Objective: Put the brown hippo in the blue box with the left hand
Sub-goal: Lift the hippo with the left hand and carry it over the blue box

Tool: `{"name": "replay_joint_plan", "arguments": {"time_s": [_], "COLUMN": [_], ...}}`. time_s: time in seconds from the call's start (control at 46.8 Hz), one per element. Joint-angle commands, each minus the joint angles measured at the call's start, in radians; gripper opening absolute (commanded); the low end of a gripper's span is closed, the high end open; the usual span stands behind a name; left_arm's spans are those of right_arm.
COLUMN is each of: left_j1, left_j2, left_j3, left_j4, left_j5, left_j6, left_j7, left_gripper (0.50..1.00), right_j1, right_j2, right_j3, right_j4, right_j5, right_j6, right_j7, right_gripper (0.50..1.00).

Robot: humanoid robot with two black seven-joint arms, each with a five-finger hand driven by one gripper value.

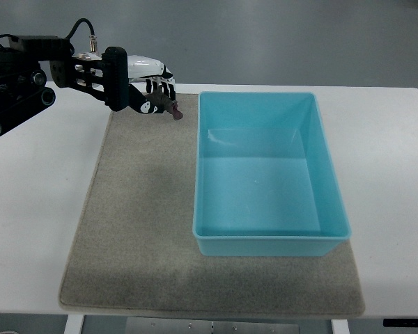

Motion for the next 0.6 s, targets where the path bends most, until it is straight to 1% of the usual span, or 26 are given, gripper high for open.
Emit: {"name": "replay_joint_plan", "arguments": {"time_s": [0.0,0.15,0.321,0.449,0.577], "left_j1": [-0.005,-0.006,-0.005,-0.005,-0.005], "left_j2": [0.001,-0.005,-0.008,-0.017,-0.022], "left_j3": [-0.017,-0.025,-0.042,-0.045,-0.048], "left_j4": [-0.024,-0.055,-0.113,-0.153,-0.196], "left_j5": [0.000,0.000,0.000,0.000,0.000], "left_j6": [0.001,0.004,0.027,0.058,0.069], "left_j7": [-0.001,-0.001,0.001,0.001,0.001], "left_gripper": [0.500,0.500,0.500,0.500,0.500], "right_j1": [0.000,0.000,0.000,0.000,0.000], "right_j2": [0.000,0.000,0.000,0.000,0.000], "right_j3": [0.000,0.000,0.000,0.000,0.000], "right_j4": [0.000,0.000,0.000,0.000,0.000], "right_j5": [-0.001,0.001,0.001,-0.001,0.001], "right_j6": [0.000,0.000,0.000,0.000,0.000], "right_j7": [0.000,0.000,0.000,0.000,0.000], "right_gripper": [0.936,0.936,0.936,0.936,0.936]}}
